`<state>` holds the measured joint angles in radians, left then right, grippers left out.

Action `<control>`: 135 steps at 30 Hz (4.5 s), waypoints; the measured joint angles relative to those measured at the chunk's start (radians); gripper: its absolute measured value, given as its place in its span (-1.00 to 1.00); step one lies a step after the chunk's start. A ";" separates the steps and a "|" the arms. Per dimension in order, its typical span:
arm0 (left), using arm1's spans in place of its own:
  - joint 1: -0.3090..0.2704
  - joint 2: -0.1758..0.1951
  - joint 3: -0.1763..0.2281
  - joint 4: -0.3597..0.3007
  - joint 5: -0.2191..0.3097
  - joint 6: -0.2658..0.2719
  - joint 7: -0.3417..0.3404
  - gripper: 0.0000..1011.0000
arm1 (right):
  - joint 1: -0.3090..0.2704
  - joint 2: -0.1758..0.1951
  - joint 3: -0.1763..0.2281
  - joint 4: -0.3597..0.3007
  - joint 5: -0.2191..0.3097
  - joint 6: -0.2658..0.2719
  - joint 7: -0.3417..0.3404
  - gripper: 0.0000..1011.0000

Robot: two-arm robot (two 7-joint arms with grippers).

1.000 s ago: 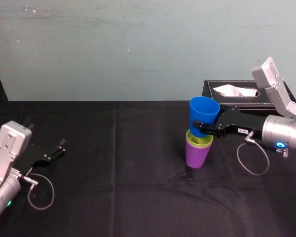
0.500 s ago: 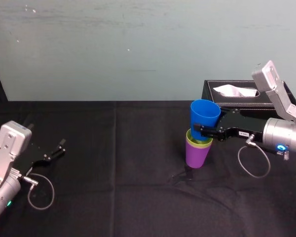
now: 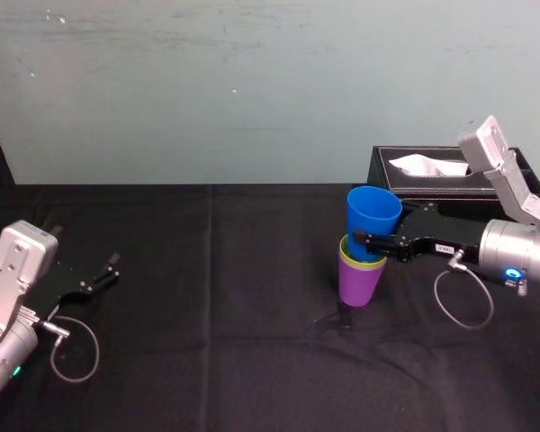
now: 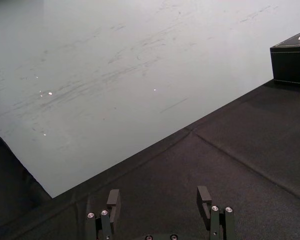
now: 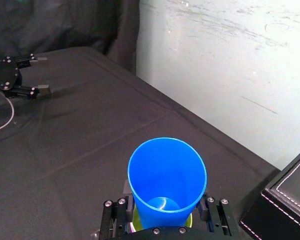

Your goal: Stack the three plastic cups sequentially using one hand.

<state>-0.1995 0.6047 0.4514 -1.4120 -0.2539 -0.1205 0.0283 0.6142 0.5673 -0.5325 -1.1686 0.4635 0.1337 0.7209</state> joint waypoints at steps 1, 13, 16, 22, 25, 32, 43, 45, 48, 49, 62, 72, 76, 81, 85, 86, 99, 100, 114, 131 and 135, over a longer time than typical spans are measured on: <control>0.000 0.000 0.000 0.000 0.000 0.000 0.000 0.98 | 0.000 -0.001 -0.001 0.001 0.000 -0.001 0.001 0.42; 0.000 0.000 0.000 0.000 0.000 0.000 0.000 0.98 | -0.005 -0.012 -0.009 0.012 -0.012 -0.005 -0.001 0.42; 0.000 0.000 0.000 0.000 0.000 0.000 0.000 0.98 | -0.006 -0.014 -0.010 0.016 -0.015 -0.005 -0.003 0.42; 0.000 0.000 0.000 0.000 0.000 0.000 0.000 0.98 | -0.007 -0.017 -0.011 0.024 -0.023 -0.007 -0.007 0.42; 0.000 0.000 0.000 0.000 0.000 0.000 0.000 0.98 | -0.008 -0.019 -0.011 0.028 -0.027 -0.009 -0.011 0.42; 0.000 0.000 0.000 0.000 0.000 0.000 0.000 0.98 | -0.009 -0.019 -0.010 0.028 -0.029 -0.009 -0.012 0.42; 0.000 0.000 0.000 0.000 0.000 0.000 0.000 0.98 | -0.008 -0.019 -0.010 0.028 -0.028 -0.008 -0.012 0.73; 0.000 0.000 0.000 0.000 0.000 0.000 0.000 0.98 | -0.008 -0.019 -0.010 0.028 -0.028 -0.008 -0.012 0.78; 0.000 0.000 0.000 0.000 0.000 0.000 0.000 0.98 | -0.008 -0.019 -0.010 0.028 -0.028 -0.008 -0.012 0.97; 0.000 0.000 0.000 0.000 0.000 0.000 0.000 0.98 | -0.008 -0.019 -0.010 0.027 -0.028 -0.008 -0.012 0.98; 0.000 0.000 0.000 0.000 0.000 0.000 0.000 0.98 | -0.050 -0.012 0.030 -0.011 -0.012 -0.088 -0.024 0.98; 0.000 0.000 0.000 0.000 0.000 0.000 0.000 0.98 | -0.180 -0.001 0.121 -0.098 0.037 -0.226 -0.069 0.98; 0.000 0.000 0.000 0.000 0.000 0.000 0.000 0.98 | -0.235 -0.011 0.150 -0.117 0.047 -0.285 -0.086 0.98; 0.000 0.000 0.000 0.000 0.000 0.000 0.000 0.98 | -0.308 -0.036 0.185 -0.135 0.040 -0.349 -0.154 0.98; 0.000 0.000 0.000 0.000 0.000 0.000 0.000 0.98 | -0.382 -0.074 0.222 -0.163 -0.006 -0.413 -0.281 0.98; 0.000 0.000 0.000 0.000 0.000 0.000 0.000 0.98 | -0.391 -0.080 0.227 -0.167 -0.012 -0.418 -0.298 0.98; 0.000 0.000 0.000 0.000 0.000 0.000 0.000 0.98 | -0.494 -0.159 0.287 -0.243 -0.119 -0.334 -0.557 0.98; 0.000 0.000 0.000 0.000 0.000 0.000 0.000 0.98 | -0.499 -0.164 0.288 -0.248 -0.128 -0.306 -0.574 0.98; 0.000 0.000 0.000 0.000 0.000 0.000 0.000 0.98 | -0.516 -0.190 0.314 -0.268 -0.149 -0.198 -0.605 0.98; 0.000 0.000 0.000 0.000 0.000 0.000 0.000 0.98 | -0.515 -0.189 0.310 -0.266 -0.150 -0.200 -0.605 0.98; 0.000 0.000 0.000 0.000 0.000 0.000 0.000 0.98 | -0.515 -0.189 0.310 -0.266 -0.150 -0.200 -0.606 0.98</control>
<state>-0.1996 0.6047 0.4514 -1.4120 -0.2539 -0.1205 0.0283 0.0995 0.3781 -0.2225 -1.4342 0.3137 -0.0665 0.1153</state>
